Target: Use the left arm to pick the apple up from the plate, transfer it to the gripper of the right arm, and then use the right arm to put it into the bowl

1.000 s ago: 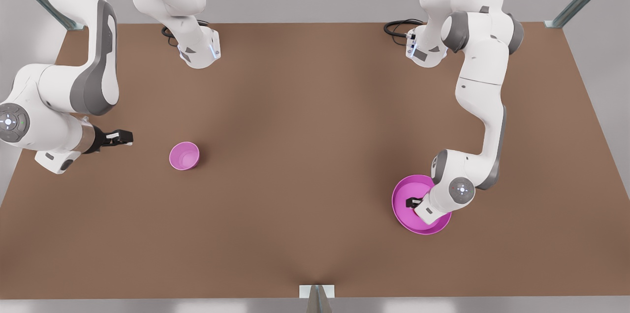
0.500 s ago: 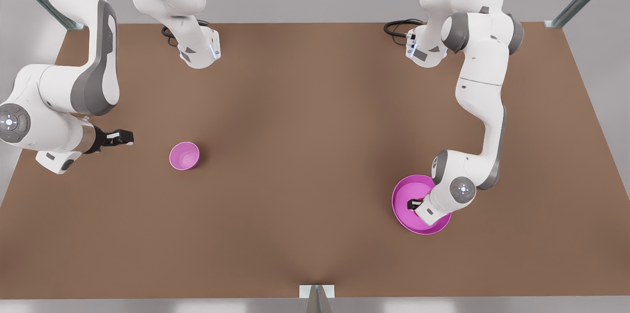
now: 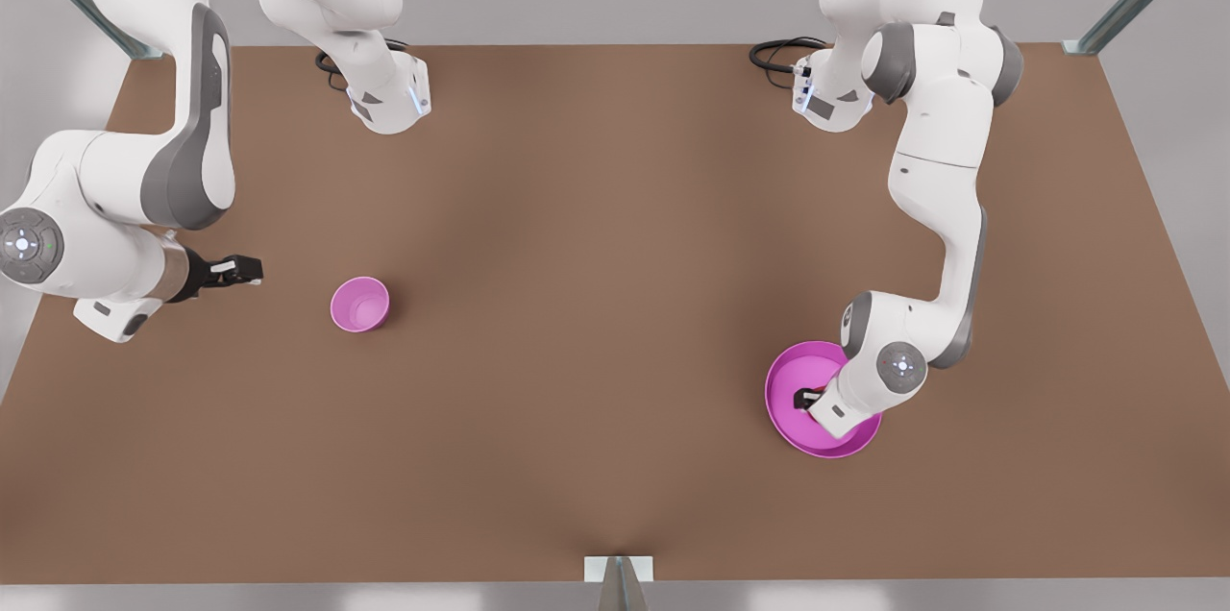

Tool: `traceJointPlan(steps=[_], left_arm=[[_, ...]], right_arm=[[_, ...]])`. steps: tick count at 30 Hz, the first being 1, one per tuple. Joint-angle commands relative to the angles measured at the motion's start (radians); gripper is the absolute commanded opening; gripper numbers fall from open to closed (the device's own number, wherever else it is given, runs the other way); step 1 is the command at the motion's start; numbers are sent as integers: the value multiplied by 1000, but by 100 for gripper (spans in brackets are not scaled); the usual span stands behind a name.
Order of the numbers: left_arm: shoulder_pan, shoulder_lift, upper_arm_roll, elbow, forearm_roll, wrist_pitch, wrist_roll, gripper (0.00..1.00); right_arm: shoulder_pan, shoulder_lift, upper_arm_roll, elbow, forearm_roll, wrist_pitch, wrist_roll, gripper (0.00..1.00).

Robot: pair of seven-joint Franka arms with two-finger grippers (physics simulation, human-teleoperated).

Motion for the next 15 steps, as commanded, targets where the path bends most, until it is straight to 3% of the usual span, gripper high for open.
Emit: traceJointPlan(steps=[1, 7, 15], left_arm=[[0, -3, -1, 0, 0, -2, -10, 89], [0, -1, -1, 0, 0, -2, -12, 91], [0, -11, -1, -24, -2, 7, -28, 74]], right_arm=[[0, -1, 0, 0, 1, 0, -1, 100], [0, 5, 0, 0, 1, 0, -1, 100], [-2, 5, 0, 0, 2, 0, -3, 100]])
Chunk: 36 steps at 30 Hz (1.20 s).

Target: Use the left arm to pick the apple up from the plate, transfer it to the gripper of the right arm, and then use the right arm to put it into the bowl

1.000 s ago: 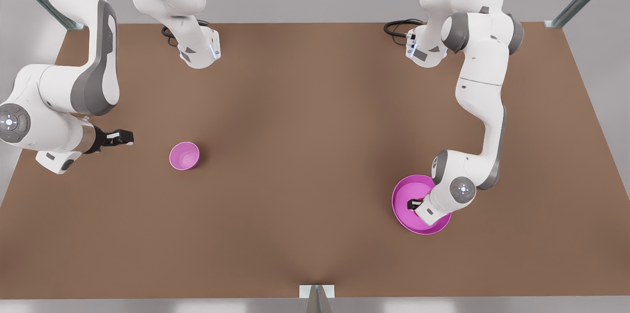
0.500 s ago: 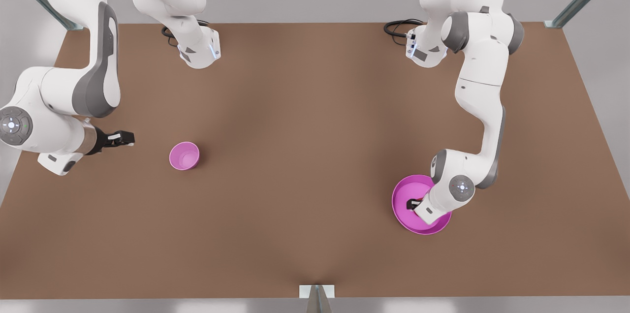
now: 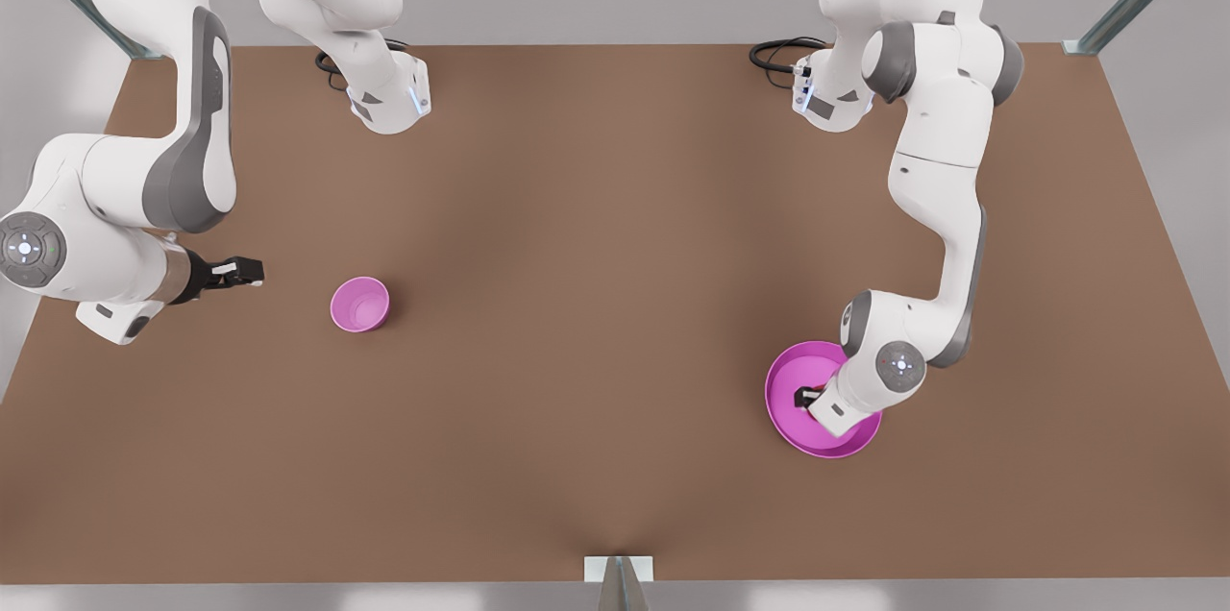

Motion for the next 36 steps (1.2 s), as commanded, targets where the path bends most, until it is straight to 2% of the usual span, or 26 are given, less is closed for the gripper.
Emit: traceJointPlan(steps=[1, 7, 9, 10, 12, 13, 14, 16, 18, 20, 22, 24, 25, 26, 30, 36], left_arm=[[0, -14, 1, -5, -5, 0, -28, 72], [9, -46, 4, 8, -94, -145, -28, 72], [9, -54, -2, 75, -132, -288, -28, 72], [6, -55, -10, 168, -177, -428, -28, 72], [6, -55, -107, 313, -253, -605, -30, 72], [6, -54, -171, 343, -304, -619, -28, 72], [6, -51, -222, 353, -336, -614, -28, 72], [2, -11, -292, 373, -574, -564, -22, 72], [-1, 50, -361, 383, -704, -479, -19, 72], [-1, 148, -432, 452, -855, -389, -7, 73], [-3, 204, -518, 465, -858, -287, 29, 73], [-3, 234, -525, 494, -886, -275, 64, 75], [-5, 239, -525, 495, -932, -275, 89, 75], [-9, 241, -525, 499, -933, -275, 101, 75], [-11, 259, -527, 497, -956, -281, 187, 75], [-28, 273, -541, 499, -956, -266, 323, 75]], right_arm=[[0, -1, 0, 0, 2, -2, -6, 100], [1, 10, 0, 11, 0, 0, -6, 100], [7, 39, 6, 40, 17, 27, -8, 100], [9, 89, 12, 83, 90, 29, -10, 100], [7, 157, 12, 97, 241, 29, -177, 100], [18, 180, 26, 102, 328, 19, -184, 100], [17, 207, 49, 102, 405, 19, -262, 100], [12, 312, 80, 132, 613, 30, -431, 100], [-3, 415, 149, 215, 651, 50, -560, 100], [-16, 479, 202, 200, 738, 122, -735, 100], [-46, 542, 277, 215, 809, 190, -910, 100], [-49, 553, 311, 198, 844, 275, -1063, 100], [-49, 577, 356, 192, 853, 403, -1206, 100], [-51, 586, 388, 194, 864, 447, -1270, 100], [-57, 612, 468, 174, 977, 486, -1471, 100], [-54, 619, 514, 171, 1068, 503, -1521, 100]])
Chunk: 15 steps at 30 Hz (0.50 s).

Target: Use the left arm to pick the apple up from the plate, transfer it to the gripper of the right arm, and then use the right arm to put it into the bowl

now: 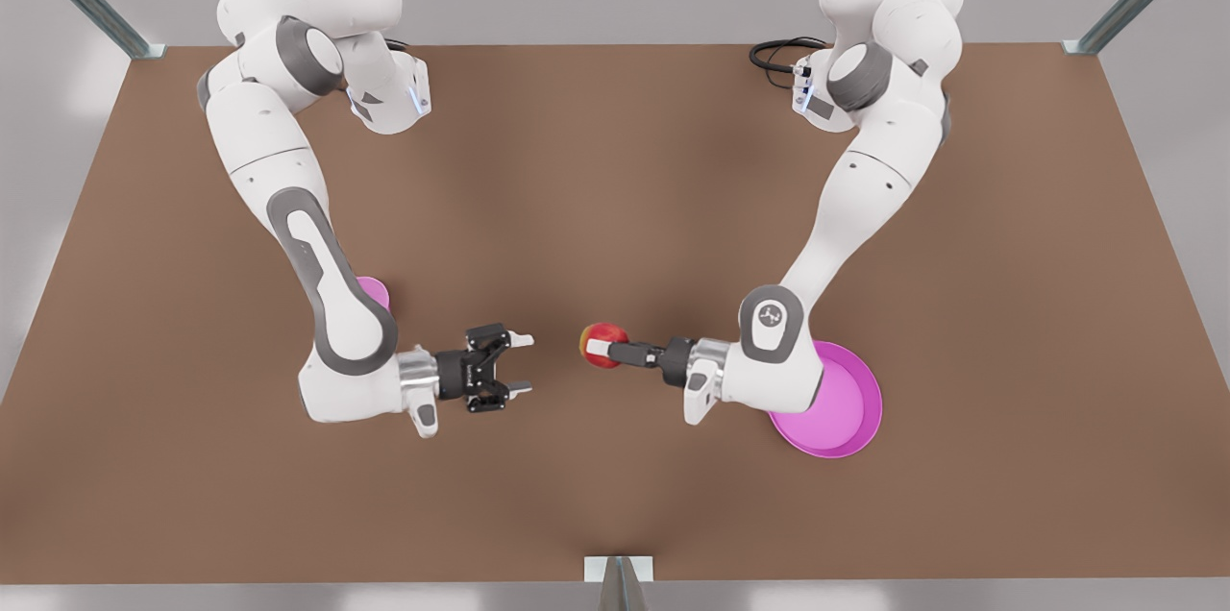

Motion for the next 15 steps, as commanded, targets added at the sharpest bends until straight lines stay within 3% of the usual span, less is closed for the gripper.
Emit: traceJointPlan(steps=[1, 7, 15], left_arm=[[-4, 1, -1, 1, -11, 39, 219, 75], [-7, 3, -1, 1, -11, 62, 219, 75], [-13, 0, -6, 1, -11, 92, 214, 76]], right_arm=[[3, 1, 6, -1, 63, 60, -629, 100], [8, 56, 86, 4, 89, 89, -644, 100], [6, 73, 118, 5, 105, 96, -653, 100]])
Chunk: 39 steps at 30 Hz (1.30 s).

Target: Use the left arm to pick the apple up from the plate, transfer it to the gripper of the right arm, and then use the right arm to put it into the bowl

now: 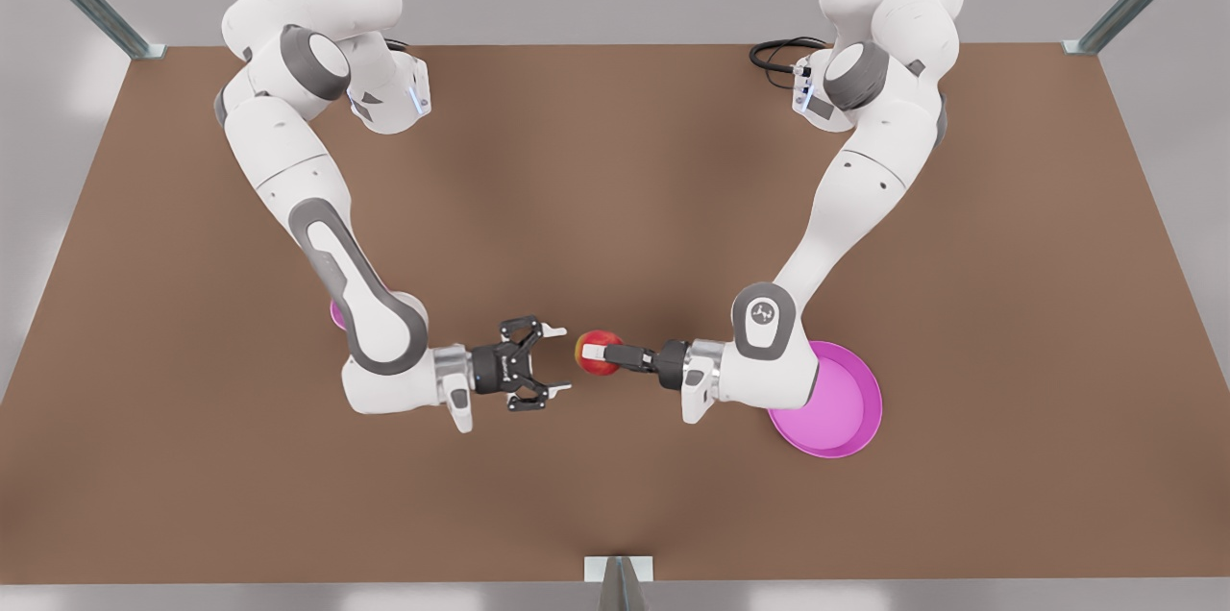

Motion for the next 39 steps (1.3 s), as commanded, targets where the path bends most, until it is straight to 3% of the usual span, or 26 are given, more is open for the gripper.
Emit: traceJointPlan(steps=[1, 39], left_arm=[[0, -2, -3, 0, -4, 17, 100, 76], [-11, 6, -3, 1, -4, 51, 109, 76]], right_arm=[[0, 3, 9, 3, 7, 11, -289, 100], [29, 60, 125, 26, 66, 177, -315, 100]])
